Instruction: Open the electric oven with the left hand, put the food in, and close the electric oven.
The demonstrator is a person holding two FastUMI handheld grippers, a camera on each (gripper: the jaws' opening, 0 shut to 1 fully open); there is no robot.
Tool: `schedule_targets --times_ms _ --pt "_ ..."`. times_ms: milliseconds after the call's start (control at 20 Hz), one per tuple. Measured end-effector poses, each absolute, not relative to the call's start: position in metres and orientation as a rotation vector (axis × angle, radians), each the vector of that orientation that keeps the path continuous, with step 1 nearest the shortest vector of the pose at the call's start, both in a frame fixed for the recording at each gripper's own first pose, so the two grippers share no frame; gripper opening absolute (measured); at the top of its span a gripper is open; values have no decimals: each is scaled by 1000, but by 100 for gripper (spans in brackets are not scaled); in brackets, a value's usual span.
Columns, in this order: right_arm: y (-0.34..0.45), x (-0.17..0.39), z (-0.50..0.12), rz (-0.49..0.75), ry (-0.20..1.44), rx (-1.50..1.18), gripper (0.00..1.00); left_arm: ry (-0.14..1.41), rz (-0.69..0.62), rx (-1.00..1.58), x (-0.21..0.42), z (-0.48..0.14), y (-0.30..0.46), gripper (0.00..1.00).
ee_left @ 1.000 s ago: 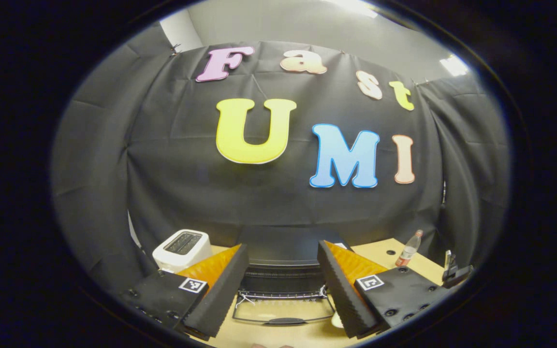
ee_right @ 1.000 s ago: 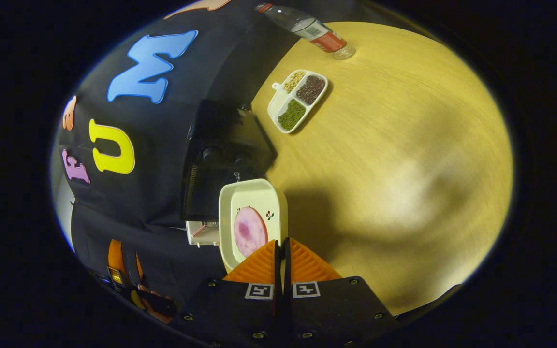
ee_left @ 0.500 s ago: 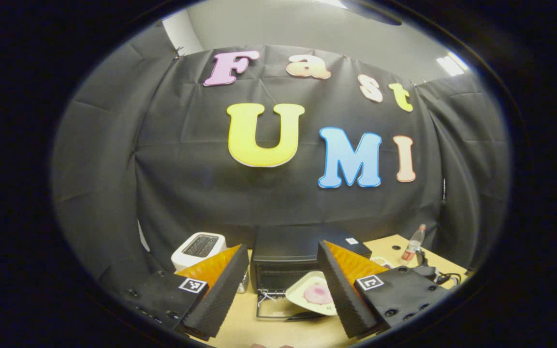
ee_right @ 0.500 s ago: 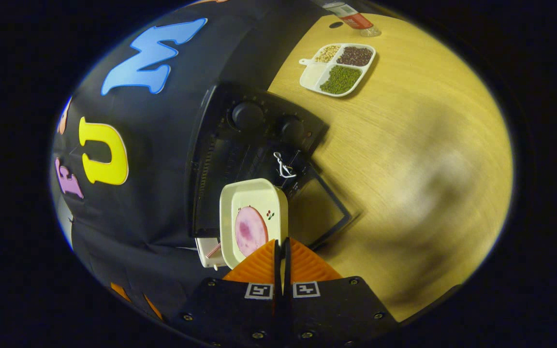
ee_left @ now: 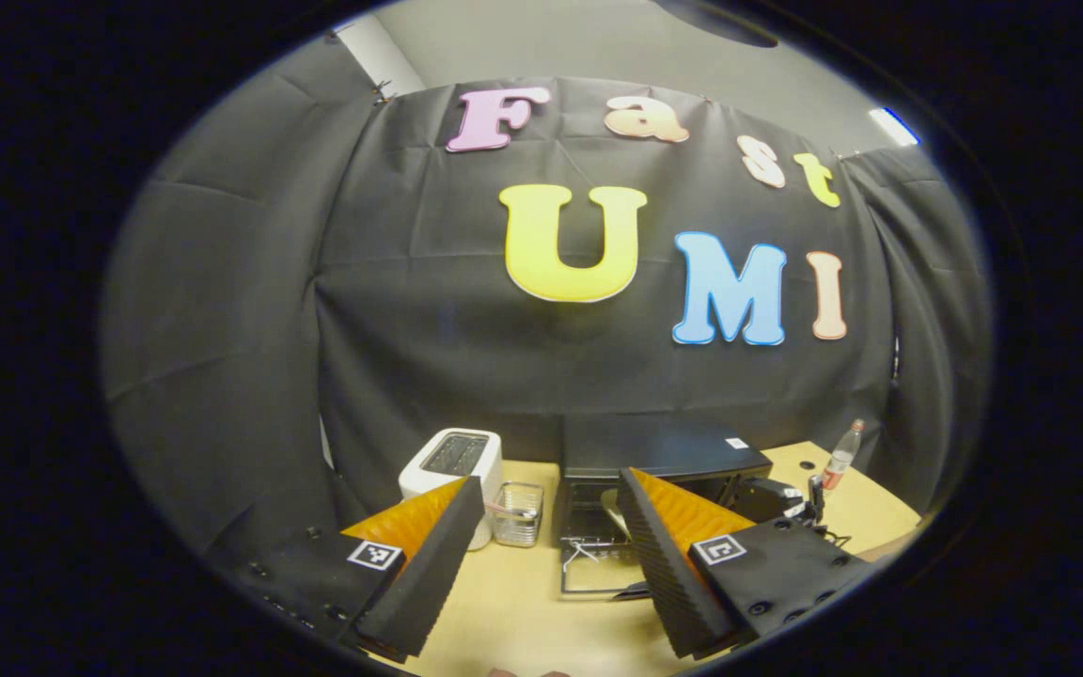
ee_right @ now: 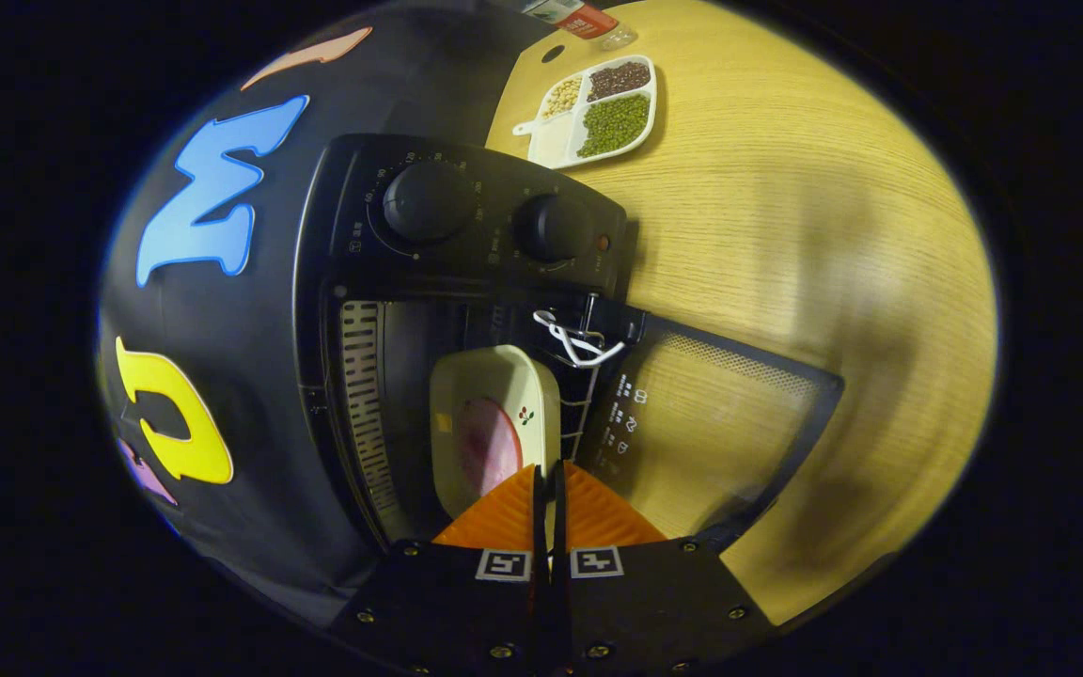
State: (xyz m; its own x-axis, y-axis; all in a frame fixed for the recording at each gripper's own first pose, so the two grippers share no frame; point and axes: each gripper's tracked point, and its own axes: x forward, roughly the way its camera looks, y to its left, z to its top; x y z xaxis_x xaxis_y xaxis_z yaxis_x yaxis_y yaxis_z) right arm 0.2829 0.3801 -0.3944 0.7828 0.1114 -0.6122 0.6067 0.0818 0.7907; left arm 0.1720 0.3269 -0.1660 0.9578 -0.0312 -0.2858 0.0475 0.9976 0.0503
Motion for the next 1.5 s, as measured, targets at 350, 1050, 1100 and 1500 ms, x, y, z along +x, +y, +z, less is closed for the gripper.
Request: schedule_targets --times_ms 350,1050,1100,1500 --pt "395 331 -399 -476 479 1589 4 311 -11 54 164 -173 346 100" --pt "404 257 -366 -151 745 1251 64 288 -79 -22 205 -183 286 94" --pt "396 246 -361 -119 769 1190 64 288 -92 -30 210 -185 277 96" --pt "265 189 -265 -22 592 505 97 345 -155 -38 225 -200 215 97"
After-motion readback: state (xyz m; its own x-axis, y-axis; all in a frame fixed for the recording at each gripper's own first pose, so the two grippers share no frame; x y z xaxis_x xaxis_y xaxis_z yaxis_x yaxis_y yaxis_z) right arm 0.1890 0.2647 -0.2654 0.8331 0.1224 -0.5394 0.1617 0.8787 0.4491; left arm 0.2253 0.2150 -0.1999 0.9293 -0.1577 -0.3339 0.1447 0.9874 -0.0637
